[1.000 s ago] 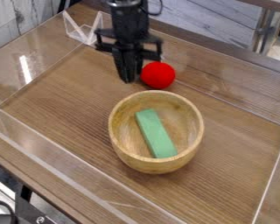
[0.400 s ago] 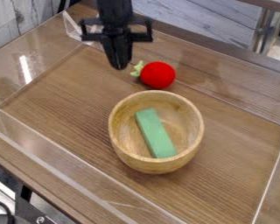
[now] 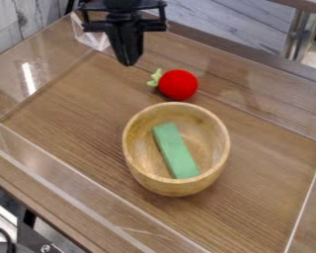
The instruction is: Move the red fruit to the left
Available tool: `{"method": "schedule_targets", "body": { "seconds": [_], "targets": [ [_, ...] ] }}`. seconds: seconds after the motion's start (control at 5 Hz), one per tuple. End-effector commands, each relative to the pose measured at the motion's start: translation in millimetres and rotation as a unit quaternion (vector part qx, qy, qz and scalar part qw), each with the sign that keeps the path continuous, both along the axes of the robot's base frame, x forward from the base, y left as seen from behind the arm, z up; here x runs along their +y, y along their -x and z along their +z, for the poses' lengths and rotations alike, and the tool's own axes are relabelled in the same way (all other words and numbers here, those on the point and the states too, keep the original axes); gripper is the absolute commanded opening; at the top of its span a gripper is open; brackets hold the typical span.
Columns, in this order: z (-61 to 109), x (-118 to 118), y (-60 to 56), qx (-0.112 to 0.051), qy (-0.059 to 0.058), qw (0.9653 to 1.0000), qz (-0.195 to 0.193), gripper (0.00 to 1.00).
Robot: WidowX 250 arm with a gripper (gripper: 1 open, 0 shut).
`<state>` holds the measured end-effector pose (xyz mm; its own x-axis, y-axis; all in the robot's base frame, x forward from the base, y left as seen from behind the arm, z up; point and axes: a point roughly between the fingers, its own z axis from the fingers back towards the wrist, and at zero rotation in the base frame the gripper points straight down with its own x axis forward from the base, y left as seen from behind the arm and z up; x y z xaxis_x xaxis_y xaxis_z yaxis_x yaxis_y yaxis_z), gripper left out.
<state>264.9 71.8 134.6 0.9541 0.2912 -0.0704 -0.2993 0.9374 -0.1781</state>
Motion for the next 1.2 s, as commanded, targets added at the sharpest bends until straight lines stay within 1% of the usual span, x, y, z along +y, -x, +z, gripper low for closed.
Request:
{"method": "schedule_targets", "body": {
  "seconds": [0.0,0.2,0.4,0.6,0.8,1.0],
  "targets": [
    [13.0,7,7.8,-0.023,-0.012,0.9997,0.004,0.00],
    [9.4,12,11.5,-0.020,-0.012,0.9993,-0.028,0.00],
    [0.8,13,-3.0,-0.019,-0.014,0.9980,-0.059,1.00],
    [8.0,8,-9.8,-0.018,-0.016,0.9973,-0.070,1.00],
    [13.4,-2,-17.9,-0.022,-0.018,0.9959,-0.086,1.00],
    [2.3,-21,-24.5,-0.024,-0.021,0.9942,-0.103,1.00]
  ]
}}
